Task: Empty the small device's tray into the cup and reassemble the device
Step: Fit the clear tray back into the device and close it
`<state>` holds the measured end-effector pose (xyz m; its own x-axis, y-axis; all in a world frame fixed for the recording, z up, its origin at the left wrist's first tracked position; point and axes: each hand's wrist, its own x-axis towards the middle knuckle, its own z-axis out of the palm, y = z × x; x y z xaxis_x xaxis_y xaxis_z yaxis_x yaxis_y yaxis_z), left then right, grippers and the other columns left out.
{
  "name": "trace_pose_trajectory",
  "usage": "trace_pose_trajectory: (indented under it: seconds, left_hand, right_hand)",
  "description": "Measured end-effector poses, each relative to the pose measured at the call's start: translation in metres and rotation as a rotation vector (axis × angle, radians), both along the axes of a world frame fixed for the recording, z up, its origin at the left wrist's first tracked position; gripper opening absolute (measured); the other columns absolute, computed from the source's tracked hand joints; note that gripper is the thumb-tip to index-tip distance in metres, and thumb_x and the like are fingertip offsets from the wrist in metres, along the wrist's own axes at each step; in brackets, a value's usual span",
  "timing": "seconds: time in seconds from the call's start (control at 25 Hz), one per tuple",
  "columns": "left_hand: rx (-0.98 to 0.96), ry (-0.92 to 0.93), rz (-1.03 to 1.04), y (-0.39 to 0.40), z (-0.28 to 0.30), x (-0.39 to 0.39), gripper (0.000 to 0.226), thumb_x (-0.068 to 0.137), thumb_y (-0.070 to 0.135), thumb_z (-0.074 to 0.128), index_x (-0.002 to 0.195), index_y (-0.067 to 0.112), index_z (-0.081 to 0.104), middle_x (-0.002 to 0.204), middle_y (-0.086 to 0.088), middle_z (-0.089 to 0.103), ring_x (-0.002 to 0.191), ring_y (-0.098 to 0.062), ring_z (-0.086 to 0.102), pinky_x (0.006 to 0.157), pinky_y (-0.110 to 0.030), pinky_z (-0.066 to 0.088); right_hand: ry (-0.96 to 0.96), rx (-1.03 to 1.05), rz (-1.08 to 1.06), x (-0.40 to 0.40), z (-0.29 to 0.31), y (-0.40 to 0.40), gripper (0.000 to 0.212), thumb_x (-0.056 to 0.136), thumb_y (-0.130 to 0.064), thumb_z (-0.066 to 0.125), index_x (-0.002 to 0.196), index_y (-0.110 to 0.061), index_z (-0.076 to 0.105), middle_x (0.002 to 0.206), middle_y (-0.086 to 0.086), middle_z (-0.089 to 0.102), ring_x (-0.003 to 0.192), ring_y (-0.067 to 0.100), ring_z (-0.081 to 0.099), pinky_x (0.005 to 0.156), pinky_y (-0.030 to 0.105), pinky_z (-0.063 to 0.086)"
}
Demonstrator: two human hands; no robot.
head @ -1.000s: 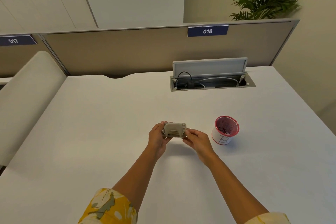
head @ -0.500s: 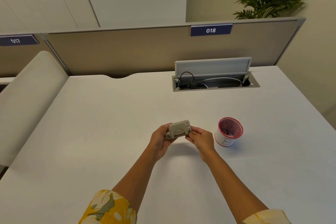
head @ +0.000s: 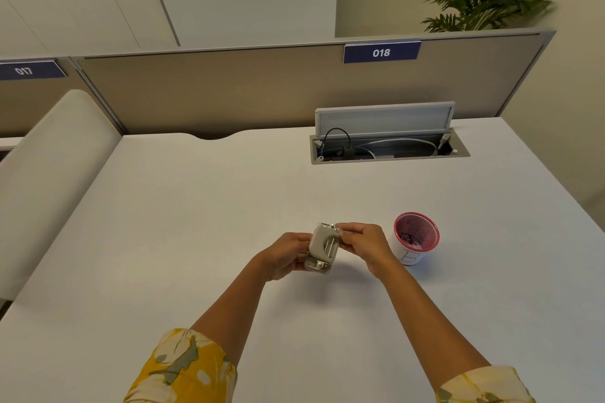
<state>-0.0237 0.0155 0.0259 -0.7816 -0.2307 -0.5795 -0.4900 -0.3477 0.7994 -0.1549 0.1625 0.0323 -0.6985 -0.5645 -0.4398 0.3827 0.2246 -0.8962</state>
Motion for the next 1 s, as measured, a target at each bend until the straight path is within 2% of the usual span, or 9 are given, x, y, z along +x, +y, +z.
trace_pose_trajectory:
  seconds: [0.12, 0.28, 0.44, 0.56, 0.68, 0.84, 1.0]
  left_hand:
    - [0.083, 0.067, 0.095, 0.006, -0.001, -0.002, 0.033, 0.094, -0.003, 0.054, 0.124, 0.0, 0.066, 0.106, -0.022, 0.072, 0.086, -0.029, 0.073, 0.087, -0.042, 0.061]
    - [0.09, 0.083, 0.133, 0.011, -0.004, 0.001, 0.032, 0.092, -0.003, 0.059, 0.121, 0.005, 0.07, 0.109, -0.021, 0.074, 0.093, -0.035, 0.073, 0.081, -0.039, 0.063]
    - [0.056, 0.073, 0.179, 0.015, -0.008, -0.004, 0.028, 0.093, -0.005, 0.058, 0.114, 0.009, 0.072, 0.107, -0.024, 0.074, 0.091, -0.038, 0.073, 0.08, -0.044, 0.063]
    - [0.004, 0.077, 0.212, 0.019, -0.008, -0.011, 0.028, 0.092, -0.007, 0.057, 0.107, 0.01, 0.073, 0.103, -0.025, 0.074, 0.088, -0.038, 0.074, 0.079, -0.045, 0.064]
    - [-0.015, 0.089, 0.25, 0.017, -0.006, -0.015, 0.027, 0.092, -0.005, 0.058, 0.11, 0.009, 0.073, 0.104, -0.024, 0.075, 0.088, -0.037, 0.075, 0.077, -0.044, 0.064]
    - [0.021, 0.124, 0.346, 0.011, -0.004, -0.019, 0.025, 0.09, -0.002, 0.064, 0.112, 0.008, 0.073, 0.105, -0.024, 0.075, 0.091, -0.04, 0.075, 0.076, -0.042, 0.063]
    - [0.022, 0.14, 0.449, 0.005, -0.007, -0.023, 0.021, 0.088, 0.002, 0.068, 0.109, 0.005, 0.071, 0.103, -0.026, 0.075, 0.094, -0.045, 0.073, 0.074, -0.04, 0.062]
  right_hand:
    - [-0.03, -0.034, -0.003, 0.004, -0.005, -0.001, 0.025, 0.085, 0.005, 0.065, 0.109, 0.001, 0.07, 0.104, 0.015, 0.073, 0.095, 0.025, 0.071, 0.084, 0.032, 0.058]
    - [-0.028, 0.078, 0.06, 0.013, -0.009, 0.0, 0.028, 0.082, 0.006, 0.068, 0.109, 0.001, 0.07, 0.1, 0.014, 0.074, 0.089, 0.024, 0.072, 0.072, 0.03, 0.06]
    - [0.082, 0.206, 0.016, 0.015, -0.011, -0.006, 0.026, 0.081, 0.003, 0.066, 0.105, -0.007, 0.072, 0.089, 0.007, 0.074, 0.085, 0.022, 0.072, 0.078, 0.039, 0.061]
    - [0.186, 0.264, -0.014, 0.014, -0.008, -0.01, 0.026, 0.081, 0.0, 0.065, 0.103, -0.012, 0.073, 0.085, 0.0, 0.072, 0.082, 0.018, 0.07, 0.079, 0.038, 0.061]
    - [0.269, 0.259, -0.024, 0.013, -0.006, -0.016, 0.028, 0.085, -0.005, 0.066, 0.111, -0.012, 0.073, 0.096, 0.004, 0.074, 0.083, 0.017, 0.068, 0.08, 0.033, 0.06]
    - [0.265, 0.172, -0.056, 0.009, -0.01, -0.024, 0.026, 0.085, -0.015, 0.069, 0.111, -0.016, 0.073, 0.105, 0.004, 0.075, 0.094, 0.019, 0.07, 0.088, 0.04, 0.058]
    - [0.203, 0.15, -0.039, 0.011, -0.02, -0.037, 0.023, 0.093, -0.02, 0.059, 0.113, -0.019, 0.07, 0.11, 0.003, 0.072, 0.102, 0.02, 0.067, 0.091, 0.041, 0.057]
